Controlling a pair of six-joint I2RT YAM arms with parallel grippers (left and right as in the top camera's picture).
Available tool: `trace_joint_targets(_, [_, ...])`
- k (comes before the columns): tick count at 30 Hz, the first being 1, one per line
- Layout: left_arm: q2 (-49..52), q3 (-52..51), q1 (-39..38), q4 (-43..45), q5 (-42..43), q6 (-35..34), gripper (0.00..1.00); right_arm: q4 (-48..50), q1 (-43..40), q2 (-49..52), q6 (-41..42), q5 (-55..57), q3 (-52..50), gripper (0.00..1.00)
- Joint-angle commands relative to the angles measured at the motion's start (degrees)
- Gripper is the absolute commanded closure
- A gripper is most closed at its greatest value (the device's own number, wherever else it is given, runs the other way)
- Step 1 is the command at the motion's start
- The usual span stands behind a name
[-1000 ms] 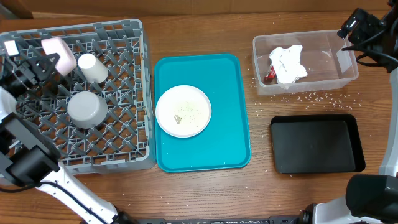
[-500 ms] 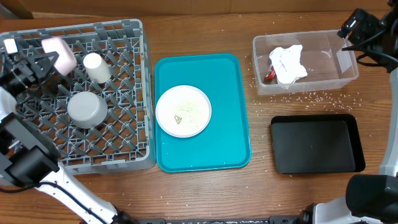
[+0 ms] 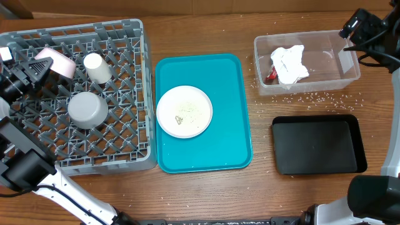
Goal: Sort waste into correct bins and load items into the dishwasher
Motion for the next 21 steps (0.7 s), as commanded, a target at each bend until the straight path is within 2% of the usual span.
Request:
trace_joint_targets(1, [1.0,0.8,1.9,-0.3,-0.9,-3.4,0.78,0.3,0.0,-0.7,0.3,0.3,1.0,0.00])
trace_joint_targets(2, [1.0,0.8,2.4,-0.4,-0.9,-4.1,0.76,0.3,0.0,-0.7,0.3,0.3,1.0,0.00])
trace_joint_targets(4, [0.9,0.8,3.4,-0.8,-0.9,-4.9,0.65,0.3,0.0,-0.7,0.3,0.3,1.0,0.00])
trace_joint_targets(6, [0.8,0.8,4.2,-1.5,-1.1,-4.9,0.61,0.3,0.0,-0.7,0.3,0.3,1.0,0.00])
trace_joint_targets(8, [0.4,0.8,5.0,-3.7,-3.7,-4.9,0.49,0.3,0.0,-0.7,0.3,0.3,1.0,0.00])
trace_joint_targets(10, [-0.4,0.8,5.8,-7.3,-8.5,-4.7,0.35,0.3,0.0,-0.7,0.3,0.3,1.0,0.00])
trace_joint_targets(13, [-2.7,0.9,6.8,-13.9,-18.0,-2.9,0.26,0.3,0.0,-0.7,0.3,0.3,1.0,0.00])
trace_joint_targets(14, [-3.8,0.9,6.9,-16.0,-21.6,-2.2,0.20,0.3,0.0,-0.7,0.3,0.3,1.0,0.00])
trace_joint_targets(19, [-10.4,1.0,7.1,-23.4,-40.6,-1.7,0.19,0.3,0.0,-0.7,0.3,0.3,1.0,0.00])
trace_joint_targets(21, [-13.5,1.0,7.1,-25.0,-46.4,-1.7,0.21,0.3,0.0,-0.7,0.3,0.3,1.0,0.00])
